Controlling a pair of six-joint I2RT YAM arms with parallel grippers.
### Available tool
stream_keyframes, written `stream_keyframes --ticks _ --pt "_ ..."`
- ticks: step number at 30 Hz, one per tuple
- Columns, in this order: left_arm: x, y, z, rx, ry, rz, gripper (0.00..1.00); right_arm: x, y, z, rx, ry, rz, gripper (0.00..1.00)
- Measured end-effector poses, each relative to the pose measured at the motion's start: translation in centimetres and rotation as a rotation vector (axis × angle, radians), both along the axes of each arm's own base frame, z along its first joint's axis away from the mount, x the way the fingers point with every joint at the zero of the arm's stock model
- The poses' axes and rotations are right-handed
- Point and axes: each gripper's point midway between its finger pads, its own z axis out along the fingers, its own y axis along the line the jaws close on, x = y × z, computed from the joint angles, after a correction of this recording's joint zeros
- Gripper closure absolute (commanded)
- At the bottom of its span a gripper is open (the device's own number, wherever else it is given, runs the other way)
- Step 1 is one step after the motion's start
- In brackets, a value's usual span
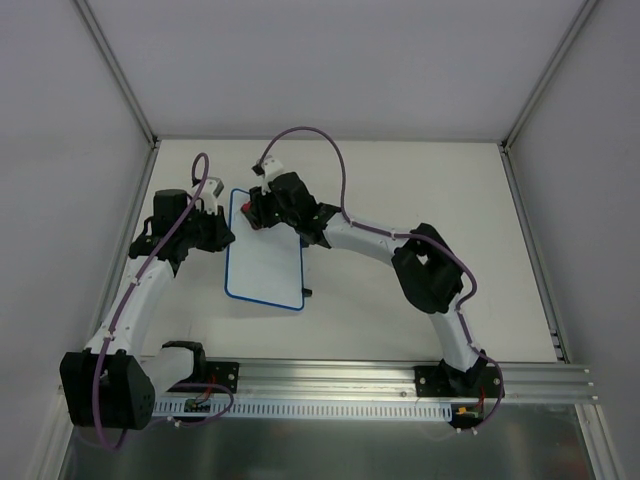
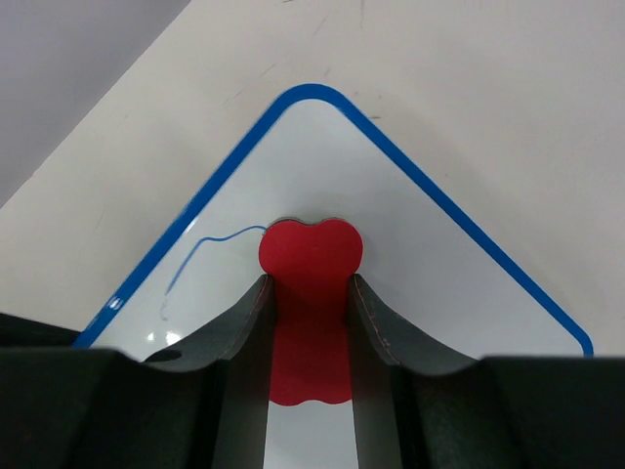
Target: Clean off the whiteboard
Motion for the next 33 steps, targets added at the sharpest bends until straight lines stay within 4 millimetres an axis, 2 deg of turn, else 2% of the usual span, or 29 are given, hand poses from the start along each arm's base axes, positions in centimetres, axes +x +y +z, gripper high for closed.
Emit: stream_keyframes --ticks 10,14,22,33 --pt "-0.2 0.0 -0.2 0.012 0.010 -0.002 1.00 -2.9 2.6 1.6 0.034 -0.049 0.190 1.00" --pt "-0.2 -0.1 -0.2 0.018 0.008 -0.004 1.00 -3.8 2.5 1.8 0.035 -0.065 0.223 1.00" --pt "-0.2 -0.1 -0.2 0.022 0.009 -0.007 1.00 -7.6 1.6 1.2 0.030 -0.071 0.278 1.00" --pt "-0.2 -0.3 -0.4 0.033 0.009 -0.013 1.00 -7.3 1.6 1.2 0.036 -0.055 0.253 1.00"
